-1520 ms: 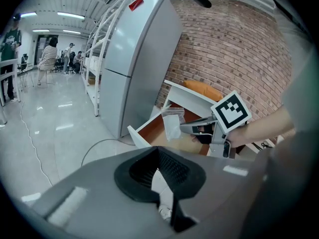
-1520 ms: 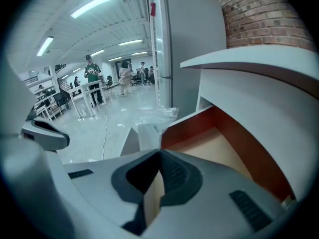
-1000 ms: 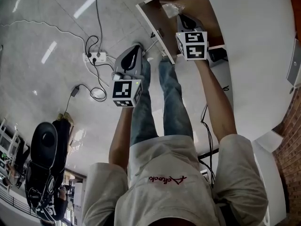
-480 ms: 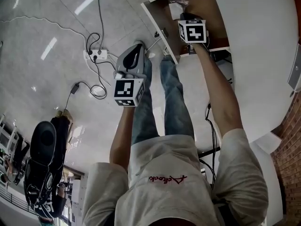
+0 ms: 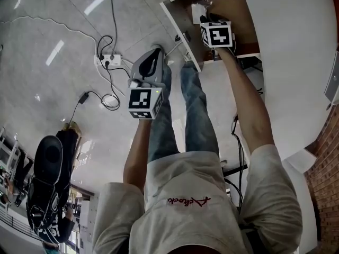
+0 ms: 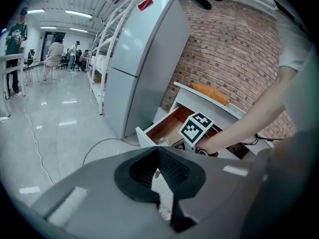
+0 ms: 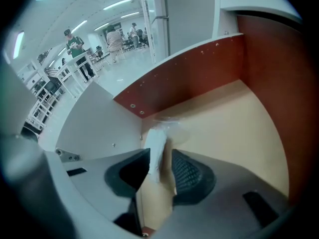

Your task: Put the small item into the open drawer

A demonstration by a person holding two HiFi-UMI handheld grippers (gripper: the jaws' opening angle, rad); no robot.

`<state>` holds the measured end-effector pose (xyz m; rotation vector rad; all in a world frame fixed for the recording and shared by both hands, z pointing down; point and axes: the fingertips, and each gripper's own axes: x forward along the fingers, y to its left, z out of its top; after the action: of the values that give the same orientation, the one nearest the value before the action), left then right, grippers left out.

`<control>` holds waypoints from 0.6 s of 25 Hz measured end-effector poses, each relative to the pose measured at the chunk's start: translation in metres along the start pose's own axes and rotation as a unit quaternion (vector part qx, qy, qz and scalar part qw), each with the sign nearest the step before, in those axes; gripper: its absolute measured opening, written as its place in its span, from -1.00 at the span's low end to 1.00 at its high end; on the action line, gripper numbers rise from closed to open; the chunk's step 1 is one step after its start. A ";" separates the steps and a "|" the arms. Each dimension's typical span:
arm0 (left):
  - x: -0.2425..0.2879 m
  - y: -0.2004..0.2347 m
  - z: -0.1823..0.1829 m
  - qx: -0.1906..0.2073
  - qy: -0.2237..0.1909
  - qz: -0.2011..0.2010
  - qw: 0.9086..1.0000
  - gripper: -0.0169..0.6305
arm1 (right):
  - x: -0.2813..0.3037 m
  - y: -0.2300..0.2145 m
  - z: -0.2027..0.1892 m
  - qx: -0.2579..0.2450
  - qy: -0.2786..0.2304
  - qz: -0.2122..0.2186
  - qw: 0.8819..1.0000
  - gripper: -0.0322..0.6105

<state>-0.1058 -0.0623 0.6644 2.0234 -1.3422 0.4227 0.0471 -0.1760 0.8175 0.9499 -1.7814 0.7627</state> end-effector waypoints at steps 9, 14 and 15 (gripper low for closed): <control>0.001 -0.007 0.001 0.002 -0.003 -0.005 1.000 -0.93 | -0.034 0.001 0.026 0.000 -0.078 -0.024 0.997 -0.50; 0.002 -0.012 0.004 0.002 -0.005 -0.010 1.000 -0.93 | -0.066 0.011 0.044 -0.006 -0.136 -0.037 0.990 -0.77; 0.002 -0.013 0.004 0.002 -0.005 -0.010 1.000 -0.93 | -0.071 0.013 0.044 -0.012 -0.144 -0.039 0.989 -0.81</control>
<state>-0.0940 -0.0630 0.6582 2.0439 -1.3259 0.4074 0.0339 -0.1867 0.7347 1.1529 -1.9815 0.5750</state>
